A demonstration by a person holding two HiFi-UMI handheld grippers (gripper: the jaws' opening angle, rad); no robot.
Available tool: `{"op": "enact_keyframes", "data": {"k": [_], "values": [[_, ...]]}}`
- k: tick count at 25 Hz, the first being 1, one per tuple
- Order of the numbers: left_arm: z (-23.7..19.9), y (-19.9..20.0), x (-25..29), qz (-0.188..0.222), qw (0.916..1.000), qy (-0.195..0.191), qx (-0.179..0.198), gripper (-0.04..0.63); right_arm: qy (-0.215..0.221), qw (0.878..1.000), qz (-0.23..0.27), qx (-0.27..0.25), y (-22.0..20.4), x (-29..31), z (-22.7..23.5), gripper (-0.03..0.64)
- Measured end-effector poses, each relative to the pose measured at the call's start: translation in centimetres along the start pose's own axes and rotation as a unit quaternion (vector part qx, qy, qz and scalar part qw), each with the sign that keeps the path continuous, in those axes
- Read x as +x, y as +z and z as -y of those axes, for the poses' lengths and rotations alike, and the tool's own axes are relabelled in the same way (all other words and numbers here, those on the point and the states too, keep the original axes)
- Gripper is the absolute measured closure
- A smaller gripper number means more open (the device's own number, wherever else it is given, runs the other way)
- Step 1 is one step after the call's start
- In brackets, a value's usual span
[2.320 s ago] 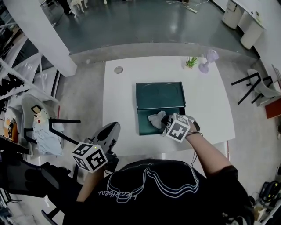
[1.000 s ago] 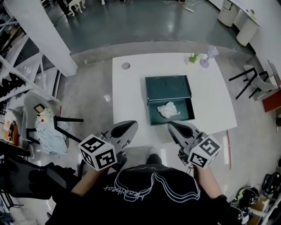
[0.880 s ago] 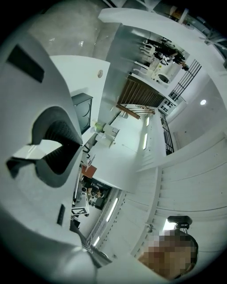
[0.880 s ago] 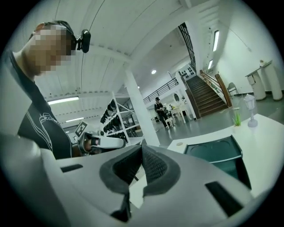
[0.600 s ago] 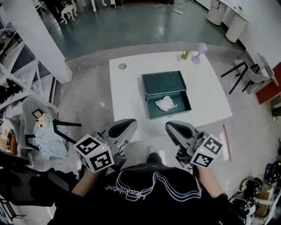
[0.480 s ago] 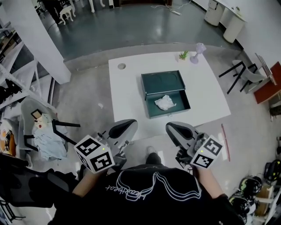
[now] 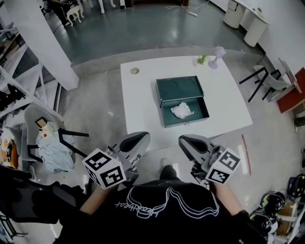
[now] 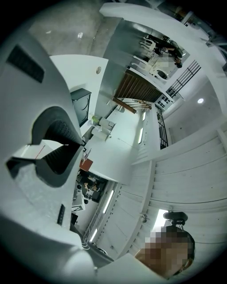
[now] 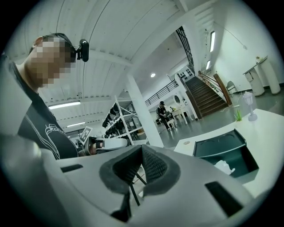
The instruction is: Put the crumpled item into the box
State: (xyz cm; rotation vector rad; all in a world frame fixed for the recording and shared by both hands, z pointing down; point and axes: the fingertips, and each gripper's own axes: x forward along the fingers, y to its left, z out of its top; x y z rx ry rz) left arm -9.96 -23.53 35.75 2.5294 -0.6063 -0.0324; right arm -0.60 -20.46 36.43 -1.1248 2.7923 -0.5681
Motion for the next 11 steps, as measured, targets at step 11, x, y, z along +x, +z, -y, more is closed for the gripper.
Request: {"op": "enact_keyframes", "data": {"k": [11], "values": [[-1.9, 0.0, 2.4, -0.009, 0.9998, 0.015, -0.009, 0.591, 0.009, 1.000, -0.017, 0.002, 0.2, 1.3, 3.2, 0.614]]}}
